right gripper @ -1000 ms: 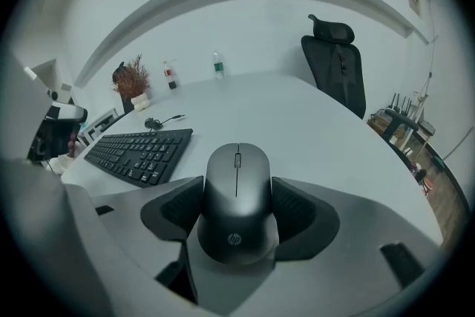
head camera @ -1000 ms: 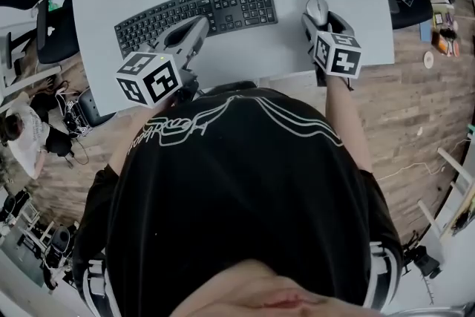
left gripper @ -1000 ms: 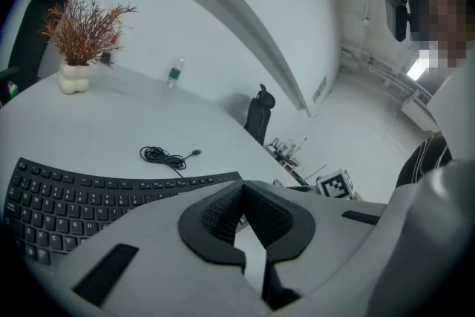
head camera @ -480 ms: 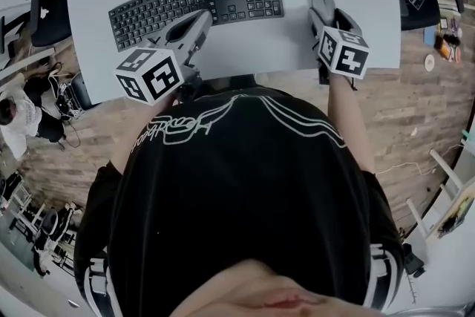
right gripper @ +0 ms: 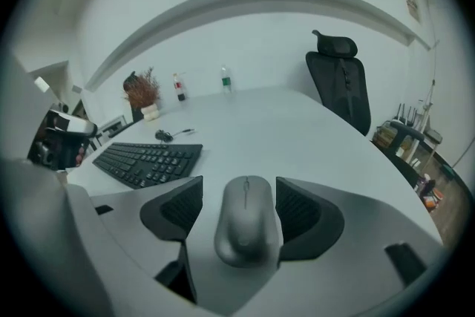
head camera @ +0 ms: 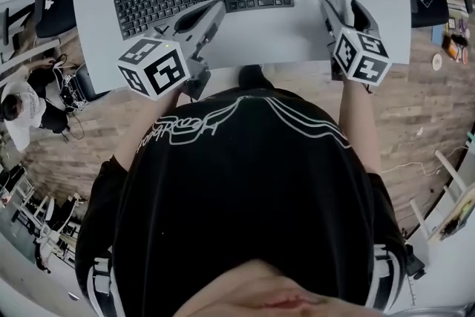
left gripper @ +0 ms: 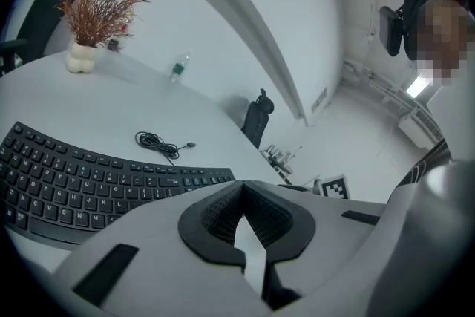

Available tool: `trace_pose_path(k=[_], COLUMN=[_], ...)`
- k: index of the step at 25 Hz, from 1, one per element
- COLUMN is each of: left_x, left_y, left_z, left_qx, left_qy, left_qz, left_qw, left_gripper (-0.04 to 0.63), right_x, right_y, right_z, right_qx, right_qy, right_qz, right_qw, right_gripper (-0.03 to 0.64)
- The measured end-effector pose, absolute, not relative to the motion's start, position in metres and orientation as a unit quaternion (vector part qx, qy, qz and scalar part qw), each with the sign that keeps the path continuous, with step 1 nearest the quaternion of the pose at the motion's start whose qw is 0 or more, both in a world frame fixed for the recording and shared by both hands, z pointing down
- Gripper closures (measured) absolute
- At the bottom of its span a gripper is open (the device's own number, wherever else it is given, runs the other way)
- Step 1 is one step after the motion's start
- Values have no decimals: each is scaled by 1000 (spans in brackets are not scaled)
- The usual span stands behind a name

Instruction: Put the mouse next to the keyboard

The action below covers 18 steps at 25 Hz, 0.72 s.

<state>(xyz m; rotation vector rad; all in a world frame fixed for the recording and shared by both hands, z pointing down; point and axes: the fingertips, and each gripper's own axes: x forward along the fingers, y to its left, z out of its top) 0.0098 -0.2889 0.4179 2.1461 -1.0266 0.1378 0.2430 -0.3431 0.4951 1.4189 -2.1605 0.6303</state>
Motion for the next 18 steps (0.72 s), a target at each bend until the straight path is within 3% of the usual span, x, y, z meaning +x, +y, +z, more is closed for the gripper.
trace_pose_path(k=[5, 6, 7, 8, 11, 15, 18], left_x=[8, 6, 4, 2, -4, -9, -9], left_y=[-259, -250, -241, -232, -202, -157, -120], left_z=[393, 388, 384, 379, 364, 344, 326], left_qx=[853, 855, 857, 859, 866, 881, 896], left_qy=[-387, -385, -383, -382, -380, -366, -346], left_qz=[50, 49, 47, 46, 46, 40, 38], left_qw=[348, 345, 342, 339, 322, 298, 274], left_gripper=[589, 589, 589, 589, 589, 589, 589], right_x=[214, 209, 204, 198, 177, 144, 119], right_y=[-316, -309, -300, -291, -254, -195, -146], right_z=[431, 417, 404, 391, 357, 319, 304], right_qx=[478, 476, 476, 474, 446, 396, 367], right_qy=[-843, -849, -854, -859, -880, -905, -920], right_qz=[199, 182, 165, 150, 136, 152, 135], right_qw=[146, 137, 128, 119, 87, 33, 31], right_gripper=[357, 406, 523, 573, 607, 609, 609])
